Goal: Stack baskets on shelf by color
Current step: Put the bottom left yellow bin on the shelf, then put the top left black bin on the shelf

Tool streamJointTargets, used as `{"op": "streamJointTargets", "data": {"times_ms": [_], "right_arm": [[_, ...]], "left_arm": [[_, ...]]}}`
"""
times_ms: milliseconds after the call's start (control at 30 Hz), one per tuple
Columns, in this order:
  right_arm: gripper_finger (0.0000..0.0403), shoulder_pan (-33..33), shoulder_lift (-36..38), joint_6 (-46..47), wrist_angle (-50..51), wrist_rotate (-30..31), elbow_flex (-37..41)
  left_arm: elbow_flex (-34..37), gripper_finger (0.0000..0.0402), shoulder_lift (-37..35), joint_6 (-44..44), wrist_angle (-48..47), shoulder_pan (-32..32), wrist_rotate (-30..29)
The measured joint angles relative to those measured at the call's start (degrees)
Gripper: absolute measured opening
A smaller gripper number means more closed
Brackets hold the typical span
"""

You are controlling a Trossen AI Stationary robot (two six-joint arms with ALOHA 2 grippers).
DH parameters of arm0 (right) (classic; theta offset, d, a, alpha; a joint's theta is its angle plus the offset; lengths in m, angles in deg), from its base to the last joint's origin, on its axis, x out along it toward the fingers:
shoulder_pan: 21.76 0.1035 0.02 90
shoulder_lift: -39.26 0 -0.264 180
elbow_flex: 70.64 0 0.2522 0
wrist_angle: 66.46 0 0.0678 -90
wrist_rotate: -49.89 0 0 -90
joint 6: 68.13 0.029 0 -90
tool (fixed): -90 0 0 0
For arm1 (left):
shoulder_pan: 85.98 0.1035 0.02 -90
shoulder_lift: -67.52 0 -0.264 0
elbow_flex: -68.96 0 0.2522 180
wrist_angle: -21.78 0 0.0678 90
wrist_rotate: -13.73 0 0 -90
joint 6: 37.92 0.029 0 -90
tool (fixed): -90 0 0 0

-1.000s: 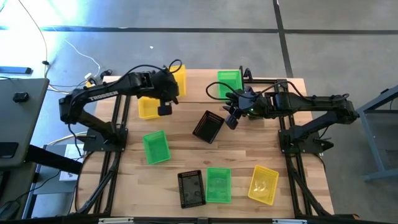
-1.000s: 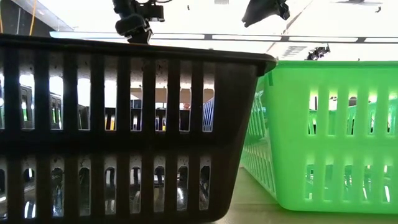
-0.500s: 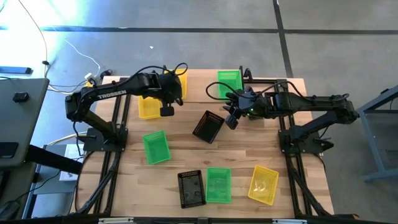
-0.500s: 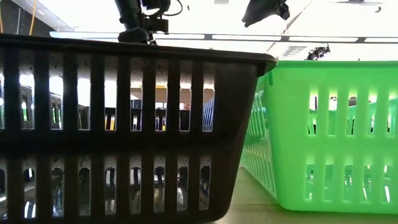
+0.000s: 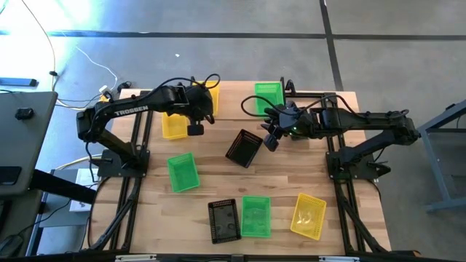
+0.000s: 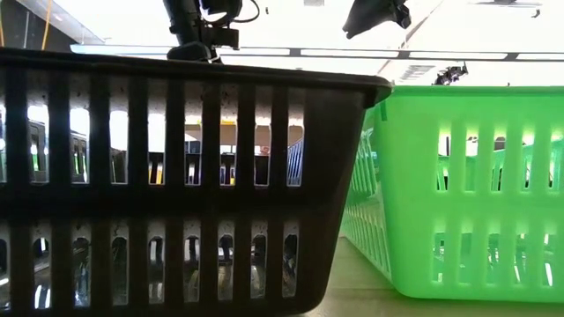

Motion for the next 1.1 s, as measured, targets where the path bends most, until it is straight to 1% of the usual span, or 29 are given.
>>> {"op": "streamJointTargets", "data": {"times_ms": [300,533,667,767,1000,1100], "right_arm": [[0.0076,0.0,0.0,0.4,0.0,-0.1,0.0],[0.0076,0.0,0.0,0.4,-0.1,-0.4,0.0],[0.0076,0.0,0.0,0.4,-0.1,-3.1,0.0],[0.0076,0.0,0.0,0.5,-0.1,-4.0,0.0],[0.0076,0.0,0.0,1.0,-0.2,-5.4,0.0],[0.0085,0.1,0.0,1.4,-0.2,-5.8,0.0]], "left_arm": [[0.0,0.0059,0.0,0.2,0.0,0.0,0.0],[0.0,0.0096,0.0,-0.6,0.1,-0.4,-0.2],[0.0,0.0117,-0.2,-0.6,0.1,-0.6,-1.7],[0.0,0.0129,-0.2,-0.7,0.1,-0.6,-2.8],[0.0,0.0138,-0.2,-2.7,0.1,-0.7,-3.6],[0.0,0.0136,-0.8,-3.1,0.1,-0.8,-4.5]]}}
